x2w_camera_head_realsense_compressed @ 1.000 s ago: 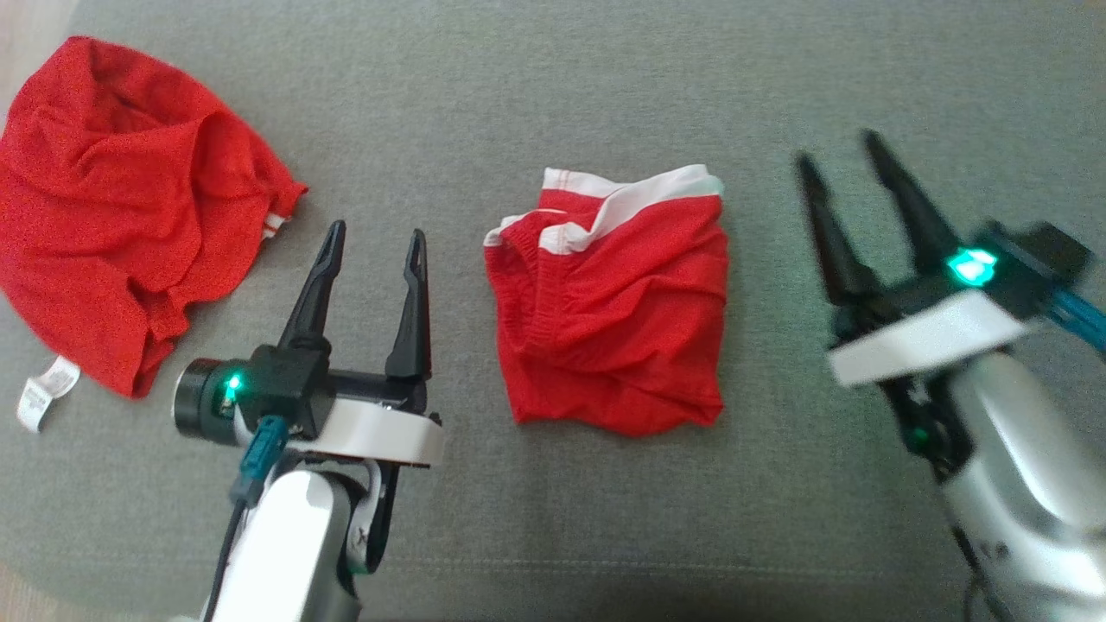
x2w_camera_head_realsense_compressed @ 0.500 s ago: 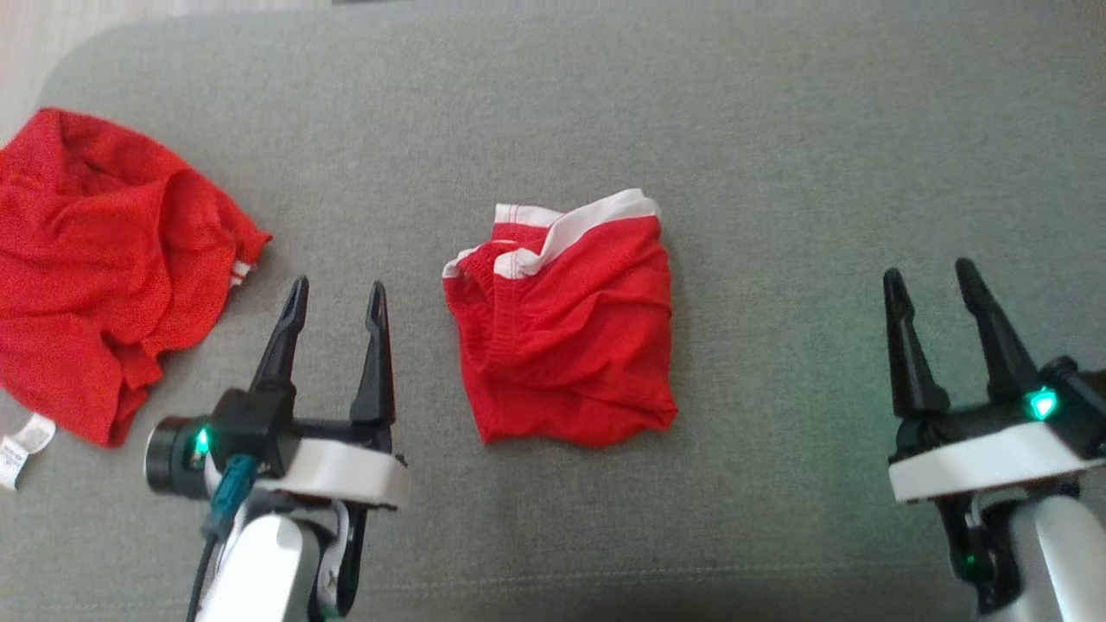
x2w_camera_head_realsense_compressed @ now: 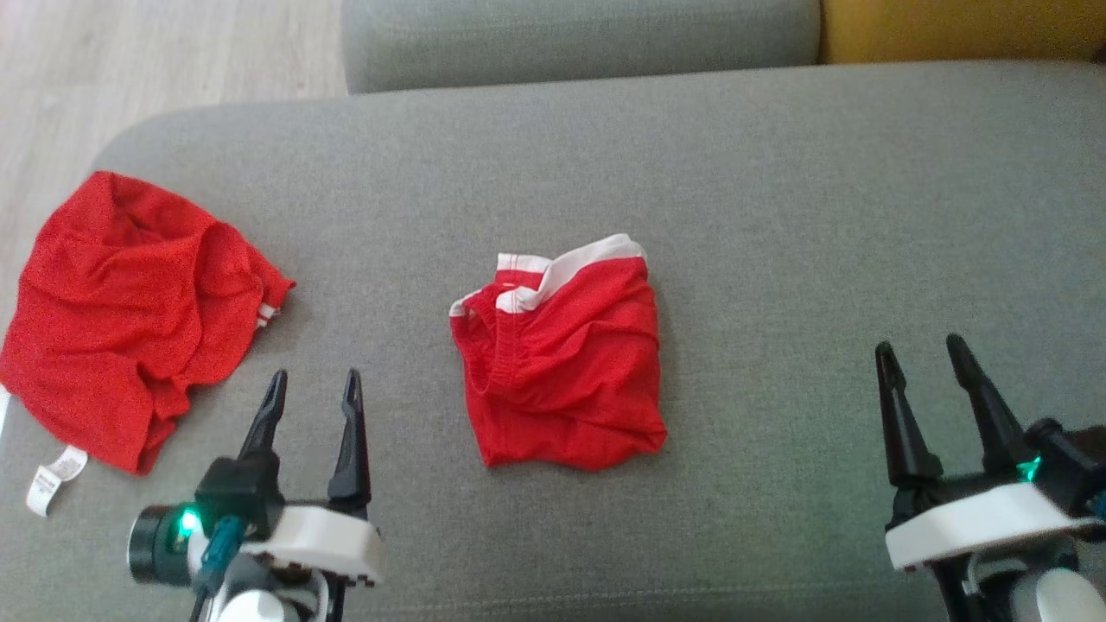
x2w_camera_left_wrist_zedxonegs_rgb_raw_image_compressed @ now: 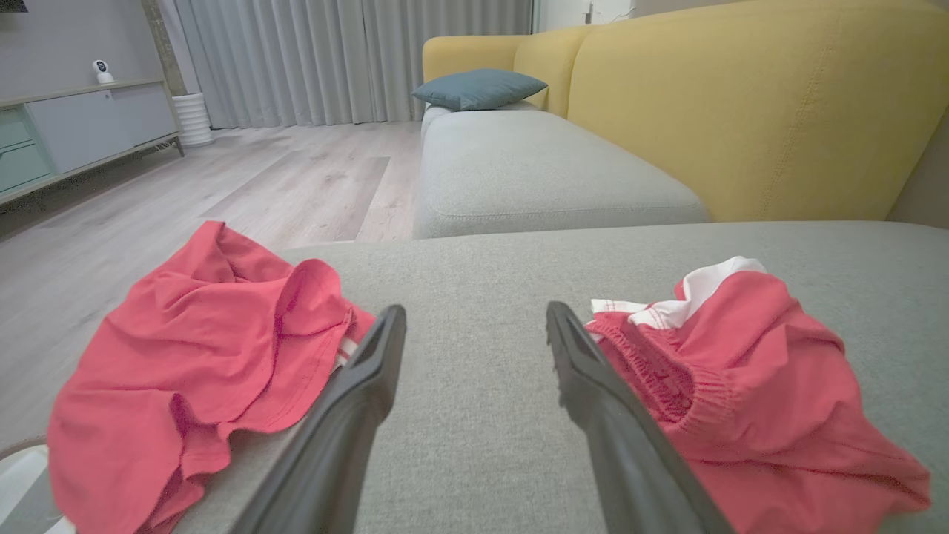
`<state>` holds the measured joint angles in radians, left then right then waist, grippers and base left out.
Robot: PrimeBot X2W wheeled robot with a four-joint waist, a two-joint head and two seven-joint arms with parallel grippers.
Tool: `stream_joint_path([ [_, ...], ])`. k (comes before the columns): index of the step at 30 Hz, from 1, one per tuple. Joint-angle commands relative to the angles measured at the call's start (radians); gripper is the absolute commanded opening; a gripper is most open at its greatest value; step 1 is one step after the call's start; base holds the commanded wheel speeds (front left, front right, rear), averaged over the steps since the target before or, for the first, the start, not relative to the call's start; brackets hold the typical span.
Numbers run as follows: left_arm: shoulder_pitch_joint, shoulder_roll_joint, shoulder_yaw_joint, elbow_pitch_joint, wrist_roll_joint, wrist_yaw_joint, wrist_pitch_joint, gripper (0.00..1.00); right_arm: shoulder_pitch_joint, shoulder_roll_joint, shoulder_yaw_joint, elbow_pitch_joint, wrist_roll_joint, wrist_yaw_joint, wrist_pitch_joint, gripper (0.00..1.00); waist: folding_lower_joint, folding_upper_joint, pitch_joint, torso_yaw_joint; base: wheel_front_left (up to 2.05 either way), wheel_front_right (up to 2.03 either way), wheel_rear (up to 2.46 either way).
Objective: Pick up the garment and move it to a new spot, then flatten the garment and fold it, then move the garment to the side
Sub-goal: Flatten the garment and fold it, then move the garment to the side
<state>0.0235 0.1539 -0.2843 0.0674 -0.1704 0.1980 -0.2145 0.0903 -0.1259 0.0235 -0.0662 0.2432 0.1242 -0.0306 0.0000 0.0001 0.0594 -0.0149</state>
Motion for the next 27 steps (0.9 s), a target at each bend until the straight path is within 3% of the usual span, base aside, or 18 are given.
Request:
stream_joint_path([
  [1,-0.012,0.020,0.039,-0.041,-0.006,0.011,0.007,1.00,0.001,-0.001,0.013,-0.042,-0.013,0.007,0.006,1.00,0.0000,-0.0001,-0.027,0.003,0.00,0.00,0.00],
  [27,0.026,0.054,0.016,-0.078,-0.001,0.026,0.039,1.00,0.056,0.035,-0.016,-0.085,-0.042,0.007,0.042,1.00,0.0000,-0.0001,-0.068,0.016,0.00,0.00,0.00],
])
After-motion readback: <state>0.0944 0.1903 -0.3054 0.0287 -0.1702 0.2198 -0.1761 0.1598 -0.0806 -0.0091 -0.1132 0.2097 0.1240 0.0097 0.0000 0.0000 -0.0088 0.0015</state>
